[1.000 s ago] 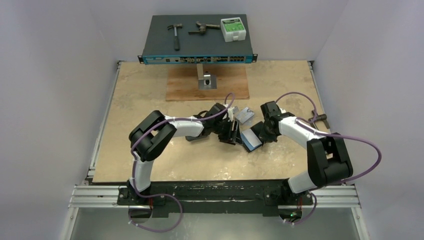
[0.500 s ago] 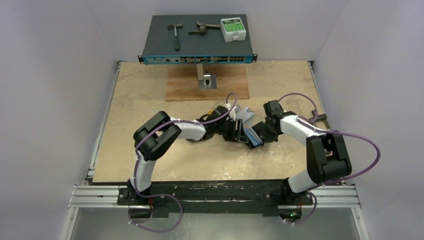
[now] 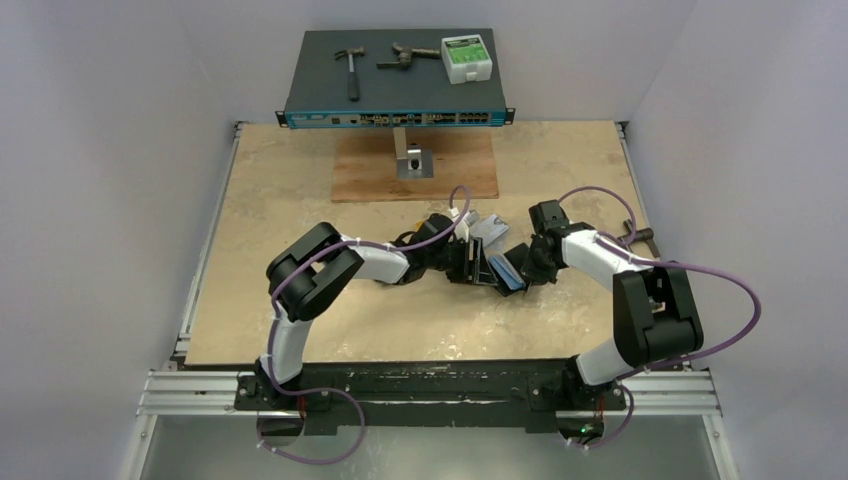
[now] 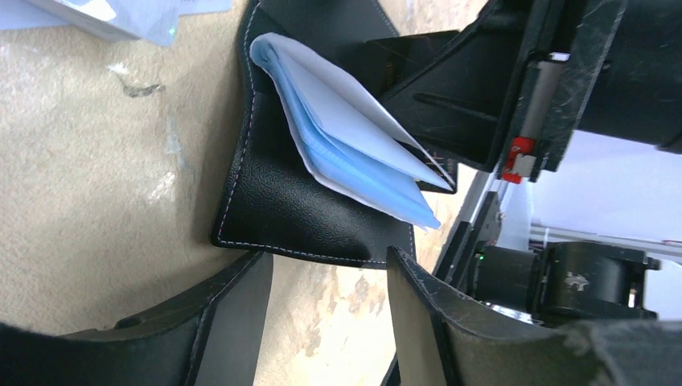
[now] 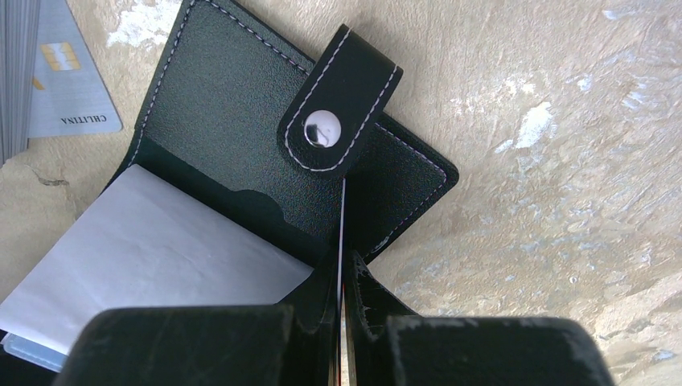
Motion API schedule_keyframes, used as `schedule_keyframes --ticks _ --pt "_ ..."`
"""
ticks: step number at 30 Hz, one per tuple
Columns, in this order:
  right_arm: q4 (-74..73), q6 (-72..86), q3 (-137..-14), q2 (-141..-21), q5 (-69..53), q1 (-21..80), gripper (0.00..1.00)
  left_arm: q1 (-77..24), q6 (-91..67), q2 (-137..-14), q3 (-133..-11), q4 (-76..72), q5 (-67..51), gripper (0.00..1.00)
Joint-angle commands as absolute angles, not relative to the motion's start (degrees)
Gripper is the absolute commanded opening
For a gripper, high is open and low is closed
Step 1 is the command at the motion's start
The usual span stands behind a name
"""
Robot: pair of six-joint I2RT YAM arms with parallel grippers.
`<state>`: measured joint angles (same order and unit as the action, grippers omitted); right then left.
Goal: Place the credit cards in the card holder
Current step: Pick up the card holder from the center of the board.
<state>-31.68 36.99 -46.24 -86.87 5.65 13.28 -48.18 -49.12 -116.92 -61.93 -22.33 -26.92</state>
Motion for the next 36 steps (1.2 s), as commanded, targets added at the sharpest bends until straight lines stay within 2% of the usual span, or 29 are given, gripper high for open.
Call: schedule_keyframes --ticks 1,9,15,26,32,36 --pt "-27.4 37.0 -44.4 -89.0 4.1 13.1 0.00 -46.6 -54.3 -116.7 -63.0 -30.8 -30.2 0.55" --pt "-27.2 37.2 -44.2 -88.8 3.6 13.1 0.00 -45.8 -60.5 -114.8 -56.9 -39.7 -29.8 0.67" --pt "-27.0 37.5 -44.4 -88.7 3.3 13.1 0.00 -46.8 -60.8 -117.0 -59.0 -41.7 -29.3 0.66" --pt "-26.5 37.2 -44.4 -88.5 2.6 12.3 0.00 -47.7 -57.9 -119.0 -60.6 -44.1 -31.7 0.32" --pt "-26.4 36.9 -44.3 -88.4 2.2 11.5 0.00 -47.7 -56.3 -118.6 -59.5 -44.4 -32.5 0.21" --pt "-25.9 37.0 -43.9 -88.3 1.6 11.2 0.00 -47.7 -54.8 -118.8 -60.3 -41.9 -31.8 0.20"
